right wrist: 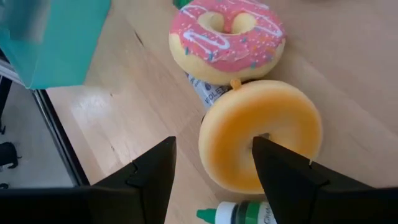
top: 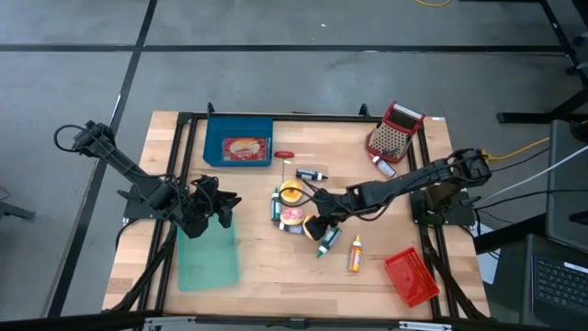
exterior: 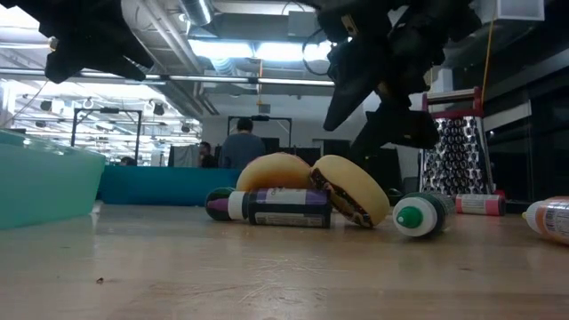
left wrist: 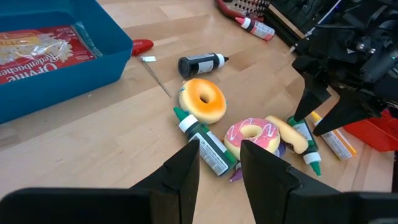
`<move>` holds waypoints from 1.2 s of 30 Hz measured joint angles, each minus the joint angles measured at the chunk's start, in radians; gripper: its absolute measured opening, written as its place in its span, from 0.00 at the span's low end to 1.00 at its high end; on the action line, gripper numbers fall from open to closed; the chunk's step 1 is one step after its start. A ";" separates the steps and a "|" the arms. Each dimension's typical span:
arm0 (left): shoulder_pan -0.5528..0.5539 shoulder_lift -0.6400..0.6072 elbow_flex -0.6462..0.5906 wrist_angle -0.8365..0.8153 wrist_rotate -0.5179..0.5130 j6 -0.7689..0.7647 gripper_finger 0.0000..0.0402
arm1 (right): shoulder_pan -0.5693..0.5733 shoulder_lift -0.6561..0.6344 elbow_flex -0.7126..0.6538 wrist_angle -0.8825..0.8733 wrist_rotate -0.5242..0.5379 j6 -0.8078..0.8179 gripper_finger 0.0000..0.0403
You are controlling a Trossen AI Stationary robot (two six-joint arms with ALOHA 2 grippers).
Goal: Pick & Place Food Item
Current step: Put the black donut into the red bin
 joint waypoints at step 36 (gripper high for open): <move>0.000 0.000 0.000 0.000 -0.025 0.005 0.28 | -0.034 0.089 0.000 0.063 0.002 0.060 0.05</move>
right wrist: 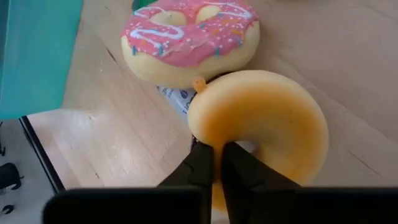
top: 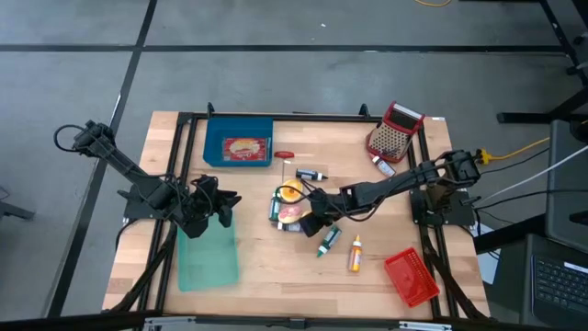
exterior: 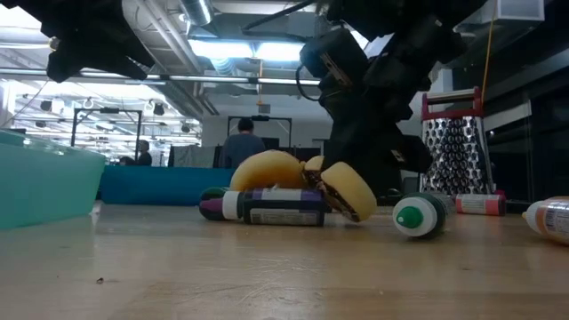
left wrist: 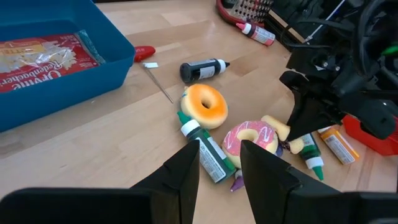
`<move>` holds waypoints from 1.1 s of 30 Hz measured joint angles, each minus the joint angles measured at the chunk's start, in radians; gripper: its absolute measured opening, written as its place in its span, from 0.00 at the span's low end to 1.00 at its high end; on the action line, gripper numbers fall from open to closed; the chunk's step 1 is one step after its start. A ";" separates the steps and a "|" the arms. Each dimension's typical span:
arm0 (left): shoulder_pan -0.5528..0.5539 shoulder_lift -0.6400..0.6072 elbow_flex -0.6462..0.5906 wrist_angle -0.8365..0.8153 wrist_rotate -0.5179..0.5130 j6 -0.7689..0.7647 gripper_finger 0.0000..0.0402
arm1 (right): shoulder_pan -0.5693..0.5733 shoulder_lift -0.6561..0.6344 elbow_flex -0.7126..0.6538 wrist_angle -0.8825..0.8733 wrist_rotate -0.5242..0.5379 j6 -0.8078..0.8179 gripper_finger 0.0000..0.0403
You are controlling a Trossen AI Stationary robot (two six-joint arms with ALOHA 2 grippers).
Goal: Pick & Place Food Item
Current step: Put the black donut into the red bin
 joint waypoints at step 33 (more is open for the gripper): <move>0.000 0.000 0.000 0.008 -0.011 -0.012 0.28 | 0.499 -0.606 0.000 -0.633 -0.104 0.647 0.02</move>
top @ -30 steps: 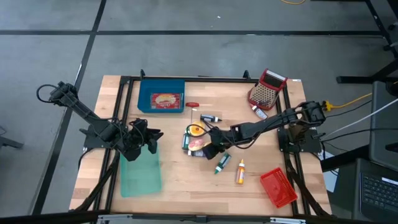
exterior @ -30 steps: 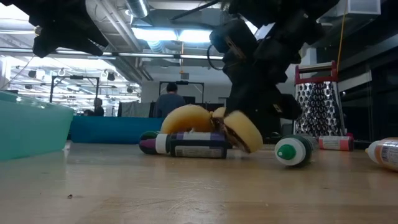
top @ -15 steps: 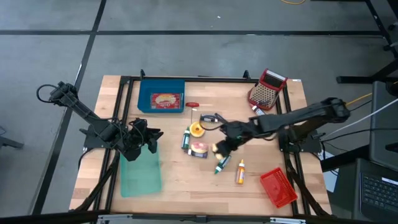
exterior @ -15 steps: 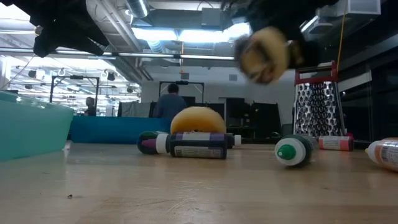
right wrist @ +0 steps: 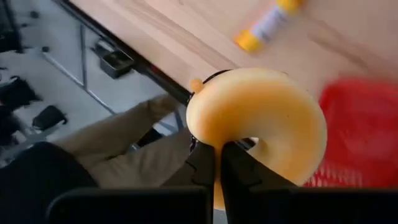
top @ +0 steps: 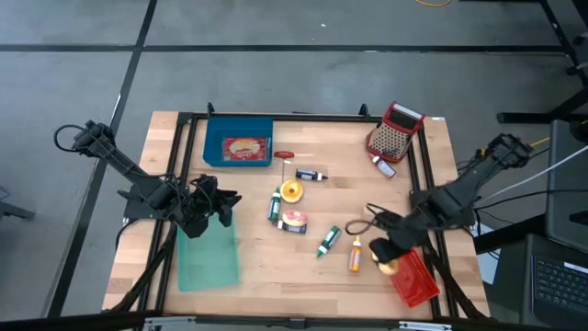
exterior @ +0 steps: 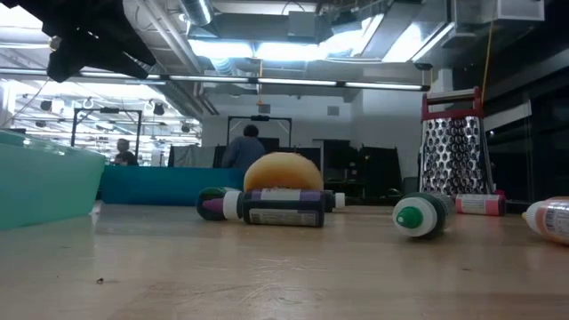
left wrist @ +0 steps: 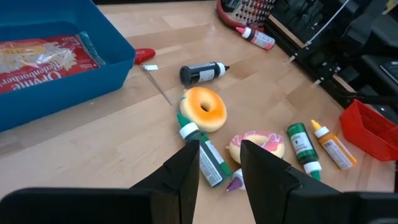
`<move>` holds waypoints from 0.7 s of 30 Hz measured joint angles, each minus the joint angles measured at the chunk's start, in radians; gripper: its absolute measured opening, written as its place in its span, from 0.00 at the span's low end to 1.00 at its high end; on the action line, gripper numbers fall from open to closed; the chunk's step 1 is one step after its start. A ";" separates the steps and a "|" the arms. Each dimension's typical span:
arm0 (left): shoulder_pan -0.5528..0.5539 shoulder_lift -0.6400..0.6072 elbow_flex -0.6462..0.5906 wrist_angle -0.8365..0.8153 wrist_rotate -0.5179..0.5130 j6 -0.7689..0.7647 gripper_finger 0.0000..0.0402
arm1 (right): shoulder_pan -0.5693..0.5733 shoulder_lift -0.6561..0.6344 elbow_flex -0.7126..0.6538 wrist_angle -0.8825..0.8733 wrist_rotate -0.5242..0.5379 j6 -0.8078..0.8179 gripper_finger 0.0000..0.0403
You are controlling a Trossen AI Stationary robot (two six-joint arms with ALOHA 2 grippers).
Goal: Pick & Place Food Item
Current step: Put the black donut into the red bin
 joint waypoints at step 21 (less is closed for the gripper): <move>0.001 0.000 0.000 0.004 0.005 -0.002 0.28 | 0.299 0.206 0.000 -0.124 0.015 0.399 0.02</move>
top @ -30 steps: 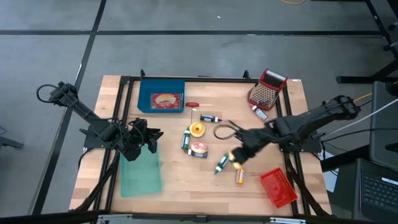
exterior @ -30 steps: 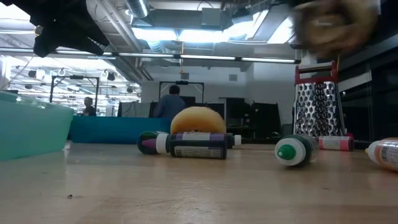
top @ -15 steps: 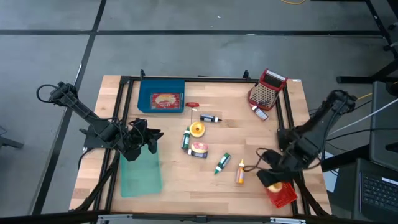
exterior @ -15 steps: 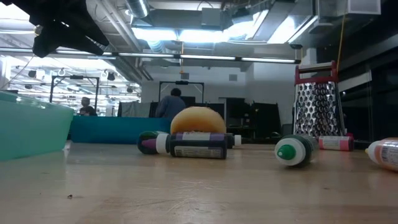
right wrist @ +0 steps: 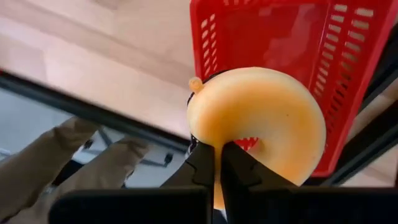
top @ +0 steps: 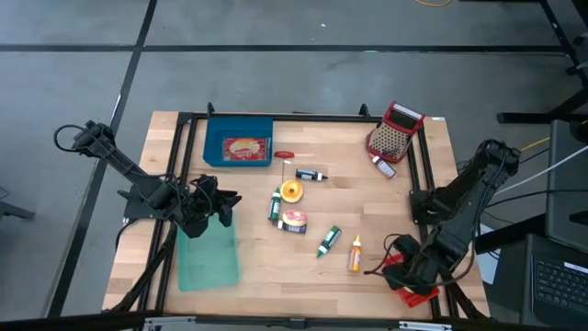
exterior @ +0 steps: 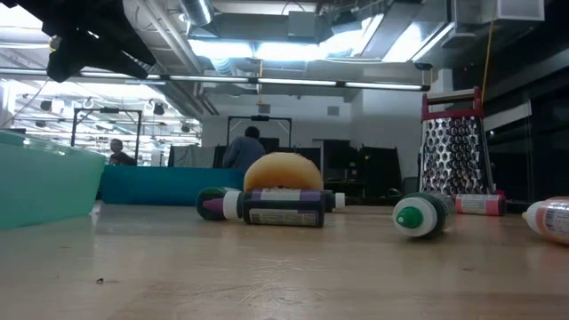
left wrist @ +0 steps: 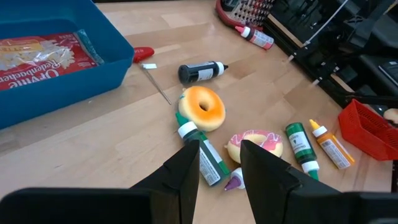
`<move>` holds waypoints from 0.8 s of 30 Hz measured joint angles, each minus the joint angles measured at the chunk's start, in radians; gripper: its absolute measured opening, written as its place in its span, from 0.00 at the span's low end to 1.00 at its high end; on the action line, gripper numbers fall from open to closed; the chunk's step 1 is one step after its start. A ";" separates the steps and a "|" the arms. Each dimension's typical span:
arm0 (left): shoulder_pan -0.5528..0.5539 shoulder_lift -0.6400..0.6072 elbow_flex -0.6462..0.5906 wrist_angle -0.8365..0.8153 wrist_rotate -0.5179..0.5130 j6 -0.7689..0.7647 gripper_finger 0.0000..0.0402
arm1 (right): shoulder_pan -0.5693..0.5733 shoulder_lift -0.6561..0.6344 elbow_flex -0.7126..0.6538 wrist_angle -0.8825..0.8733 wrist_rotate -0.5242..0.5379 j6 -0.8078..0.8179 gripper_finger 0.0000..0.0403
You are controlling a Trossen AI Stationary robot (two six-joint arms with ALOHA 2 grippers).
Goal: Pick & Place Food Item
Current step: Put the black donut into the red bin
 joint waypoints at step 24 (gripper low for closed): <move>0.000 0.000 0.000 0.015 0.001 -0.004 0.28 | 0.040 0.134 -0.030 -0.002 -0.035 -0.037 0.16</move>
